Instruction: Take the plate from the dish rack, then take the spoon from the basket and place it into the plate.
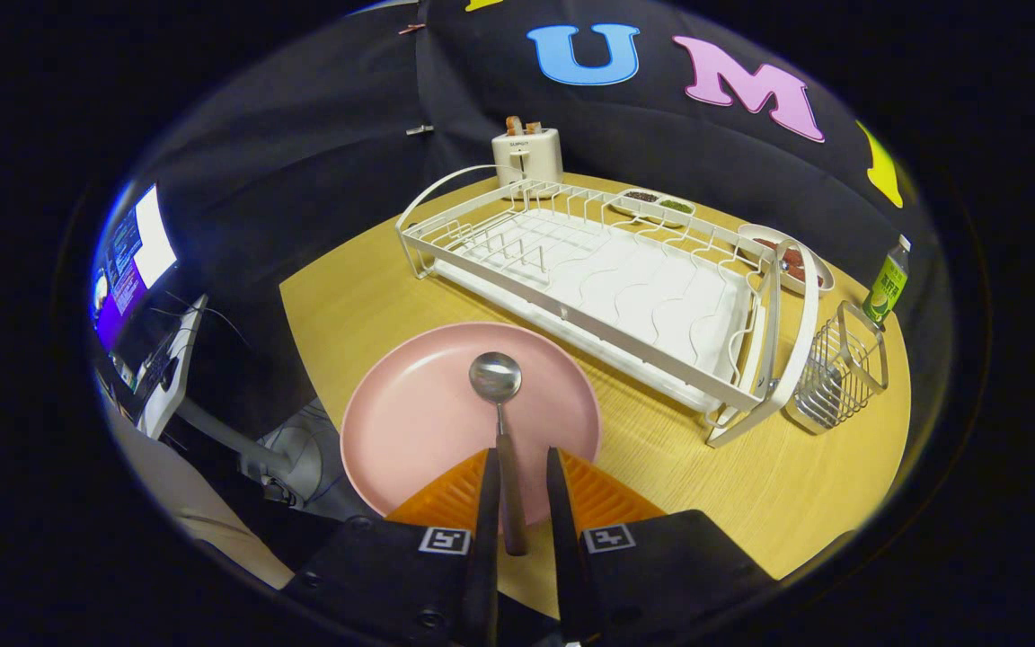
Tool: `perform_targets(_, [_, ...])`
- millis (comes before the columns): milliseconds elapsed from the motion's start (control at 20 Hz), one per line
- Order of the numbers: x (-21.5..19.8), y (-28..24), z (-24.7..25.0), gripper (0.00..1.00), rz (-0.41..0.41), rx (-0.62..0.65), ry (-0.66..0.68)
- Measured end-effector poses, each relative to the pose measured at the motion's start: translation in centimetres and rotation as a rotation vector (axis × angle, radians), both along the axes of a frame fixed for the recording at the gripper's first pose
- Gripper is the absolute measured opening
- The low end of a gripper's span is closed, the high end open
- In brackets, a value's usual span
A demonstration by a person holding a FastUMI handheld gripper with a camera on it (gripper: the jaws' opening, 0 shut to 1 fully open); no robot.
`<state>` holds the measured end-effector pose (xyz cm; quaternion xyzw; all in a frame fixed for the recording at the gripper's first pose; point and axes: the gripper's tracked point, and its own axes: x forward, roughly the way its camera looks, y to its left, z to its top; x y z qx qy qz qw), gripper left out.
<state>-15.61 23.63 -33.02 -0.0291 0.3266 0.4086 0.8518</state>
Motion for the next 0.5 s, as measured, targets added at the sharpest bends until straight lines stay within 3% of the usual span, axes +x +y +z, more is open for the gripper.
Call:
perform_targets(150, [0.1,-0.1,0.5,0.45,-0.008,0.015,-0.001])
perform_targets(200, [0.2,-0.1,0.6,0.58,-0.012,0.015,-0.002])
perform_targets(500, [0.6,0.0,5.3,0.95,-0.037,0.081,-0.040])
